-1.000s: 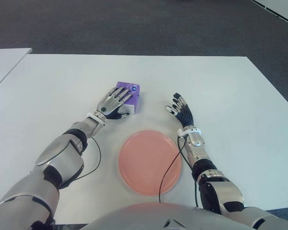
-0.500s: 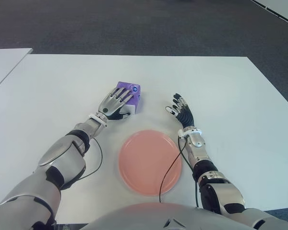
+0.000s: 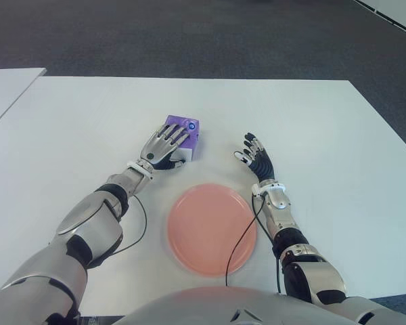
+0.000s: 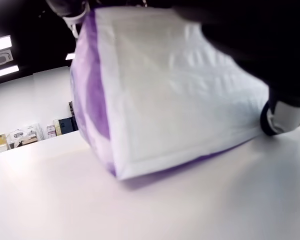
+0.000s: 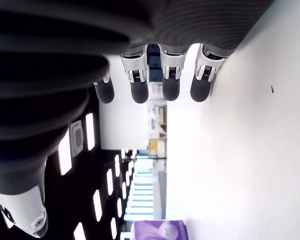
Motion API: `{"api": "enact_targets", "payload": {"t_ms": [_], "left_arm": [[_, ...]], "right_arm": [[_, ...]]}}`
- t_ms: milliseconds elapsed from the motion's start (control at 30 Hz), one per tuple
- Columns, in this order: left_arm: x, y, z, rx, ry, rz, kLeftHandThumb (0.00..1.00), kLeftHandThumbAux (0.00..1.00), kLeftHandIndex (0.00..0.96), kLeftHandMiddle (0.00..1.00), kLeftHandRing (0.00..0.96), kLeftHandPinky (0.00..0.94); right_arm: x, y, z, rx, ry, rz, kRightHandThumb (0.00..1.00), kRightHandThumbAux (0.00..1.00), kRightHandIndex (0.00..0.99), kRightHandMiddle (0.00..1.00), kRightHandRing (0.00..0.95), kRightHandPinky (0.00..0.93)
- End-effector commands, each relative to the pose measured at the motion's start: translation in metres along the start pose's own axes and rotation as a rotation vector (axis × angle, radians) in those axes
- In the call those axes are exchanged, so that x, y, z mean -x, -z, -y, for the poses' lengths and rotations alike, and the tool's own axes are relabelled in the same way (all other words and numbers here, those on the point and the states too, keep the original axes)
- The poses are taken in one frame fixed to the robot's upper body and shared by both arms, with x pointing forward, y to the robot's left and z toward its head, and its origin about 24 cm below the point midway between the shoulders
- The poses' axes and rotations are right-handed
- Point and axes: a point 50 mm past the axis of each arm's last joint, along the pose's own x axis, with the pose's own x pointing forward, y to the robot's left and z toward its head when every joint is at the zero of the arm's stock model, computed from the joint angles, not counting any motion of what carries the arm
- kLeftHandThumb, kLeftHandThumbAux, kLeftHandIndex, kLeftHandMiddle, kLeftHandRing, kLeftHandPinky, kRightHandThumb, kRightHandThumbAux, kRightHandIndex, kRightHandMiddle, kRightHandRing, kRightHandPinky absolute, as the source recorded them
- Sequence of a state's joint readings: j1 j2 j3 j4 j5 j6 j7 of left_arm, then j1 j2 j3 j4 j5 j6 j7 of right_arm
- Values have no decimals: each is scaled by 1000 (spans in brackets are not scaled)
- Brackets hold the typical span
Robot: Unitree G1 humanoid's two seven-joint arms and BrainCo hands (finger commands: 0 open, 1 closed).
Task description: Put the tissue paper into the plate.
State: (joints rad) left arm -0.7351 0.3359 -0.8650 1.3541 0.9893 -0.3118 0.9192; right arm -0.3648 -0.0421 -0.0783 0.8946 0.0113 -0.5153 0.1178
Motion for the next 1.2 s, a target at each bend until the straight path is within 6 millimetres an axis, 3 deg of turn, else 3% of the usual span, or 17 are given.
{"api": "enact_targets", "payload": {"t_ms": [33, 100, 200, 267, 567, 600, 667, 767, 1200], "left_arm": [[6, -15, 11, 53, 50, 21, 417, 400, 17, 26, 55, 161], [5, -17, 11, 96, 42, -2, 446, 401, 60, 80, 131, 260], [3, -19, 10, 138, 34, -21, 488, 401, 194, 242, 302, 411], [2, -20, 10, 155, 31, -27, 509, 406, 307, 413, 449, 538], [-5, -25, 8, 162, 34, -32, 492, 520, 515, 687, 686, 750], [-6, -24, 8, 155, 37, -37, 490, 528, 526, 699, 698, 762], [-7, -24, 7, 139, 36, -46, 617, 628, 476, 757, 760, 821], [-9, -24, 6, 122, 20, -54, 680, 677, 454, 808, 811, 859], [-14, -25, -1, 128, -100, -150, 727, 703, 442, 870, 860, 862]], "right_arm": [[18, 29, 2, -26, 12, -154, 54, 656, 14, 0, 0, 0], [18, 28, 3, -28, 14, -154, 57, 657, 15, 0, 0, 0], [18, 28, 3, -33, 15, -152, 61, 659, 17, 0, 0, 0], [18, 28, 4, -36, 15, -150, 64, 663, 19, 2, 0, 0], [19, 27, 4, -91, 27, -135, 82, 697, 41, 25, 0, 14], [19, 27, 4, -93, 27, -132, 83, 699, 42, 26, 0, 15], [19, 26, 4, -94, 26, -129, 84, 709, 46, 30, 0, 20], [19, 26, 4, -91, 22, -128, 82, 716, 49, 31, 1, 25], [18, 25, 2, -83, 9, -128, 71, 693, 47, 30, 0, 17]]}}
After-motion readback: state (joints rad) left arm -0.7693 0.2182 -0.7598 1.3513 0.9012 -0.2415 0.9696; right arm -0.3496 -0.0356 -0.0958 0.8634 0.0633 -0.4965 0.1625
